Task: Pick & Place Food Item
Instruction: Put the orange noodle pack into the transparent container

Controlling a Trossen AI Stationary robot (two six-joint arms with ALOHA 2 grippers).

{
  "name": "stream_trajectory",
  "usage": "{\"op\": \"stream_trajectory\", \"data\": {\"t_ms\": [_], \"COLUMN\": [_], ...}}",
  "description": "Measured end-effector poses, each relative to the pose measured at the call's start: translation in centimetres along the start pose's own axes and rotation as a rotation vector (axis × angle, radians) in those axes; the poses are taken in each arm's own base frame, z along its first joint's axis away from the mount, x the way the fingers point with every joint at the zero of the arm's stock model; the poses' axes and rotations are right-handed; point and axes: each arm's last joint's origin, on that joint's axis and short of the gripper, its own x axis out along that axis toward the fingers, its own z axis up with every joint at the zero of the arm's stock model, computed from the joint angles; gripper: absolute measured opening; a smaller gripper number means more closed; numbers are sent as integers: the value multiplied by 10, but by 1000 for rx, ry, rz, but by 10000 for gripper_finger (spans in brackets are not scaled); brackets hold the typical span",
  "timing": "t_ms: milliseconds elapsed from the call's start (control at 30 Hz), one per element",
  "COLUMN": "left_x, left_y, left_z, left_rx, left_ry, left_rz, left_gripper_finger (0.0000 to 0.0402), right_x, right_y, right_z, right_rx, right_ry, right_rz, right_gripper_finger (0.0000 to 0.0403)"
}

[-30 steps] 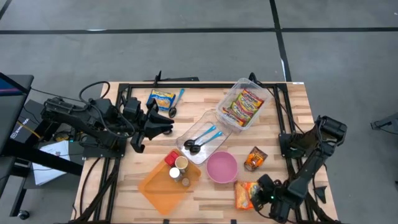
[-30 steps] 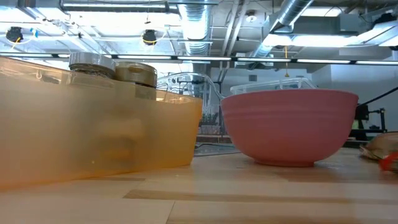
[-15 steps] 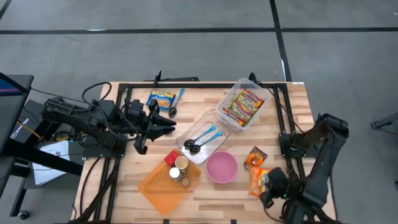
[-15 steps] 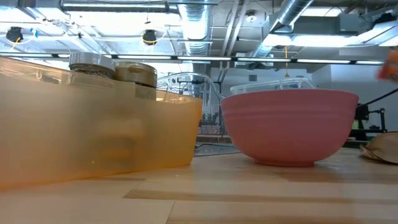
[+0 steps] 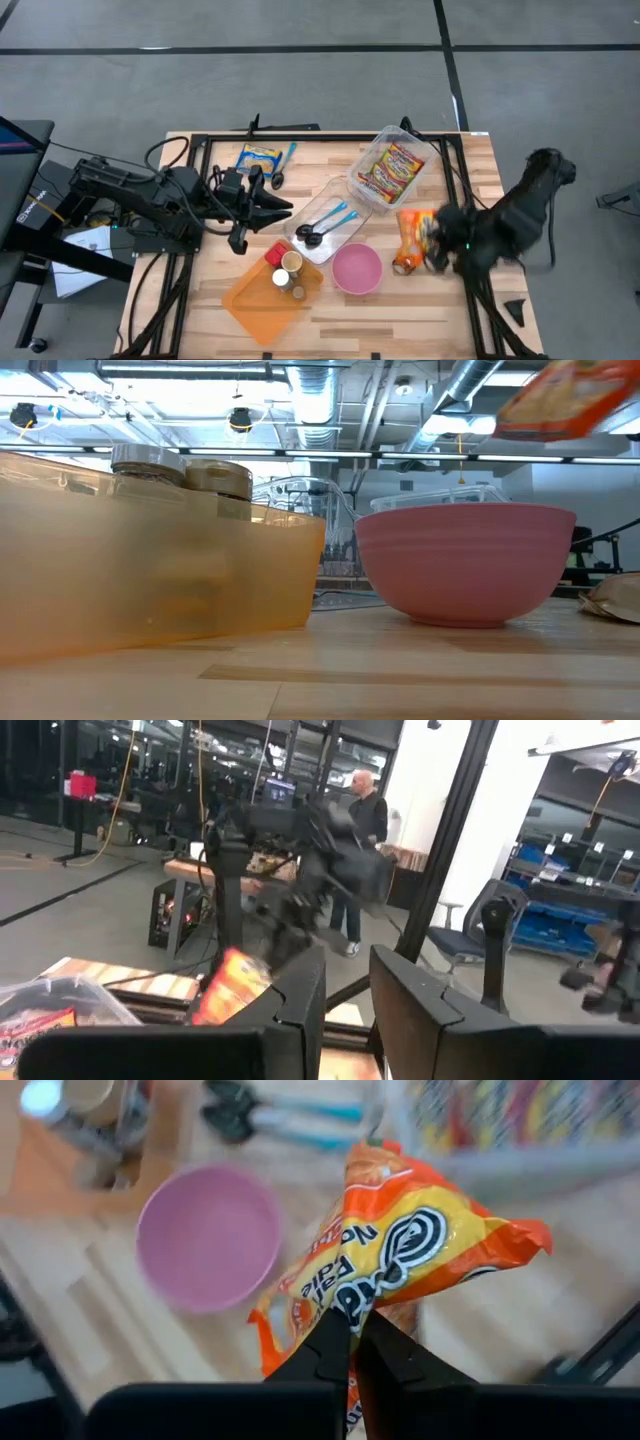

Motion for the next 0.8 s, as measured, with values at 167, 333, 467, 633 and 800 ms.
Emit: {"op": "stream_trajectory", "data": {"t_ms": [167,333,467,633,800], "left_x": [3,4,5,5,5], "left_y": [0,0,0,1,2], "left_z": [-3,-5,-5,-5,-5], "left_rx": [11,31,56,59,60], "left_ry": [16,21,23,18,16], "left_rz": [4,7,8,34,45], "left_gripper_finger": [76,76,76,76,76], "right_x": [2,5,14,36,58], "right_y": [-39,-69,-86,-102,-117], "right_z": [43,75,99,129,149], "right_rx": [-55,-131,-201,-337,-485], "right_ry": [-45,-71,-76,-53,10], "right_rz": [-39,-56,-62,-88,-103], "right_gripper_finger": [1,1,1,1,1]}}
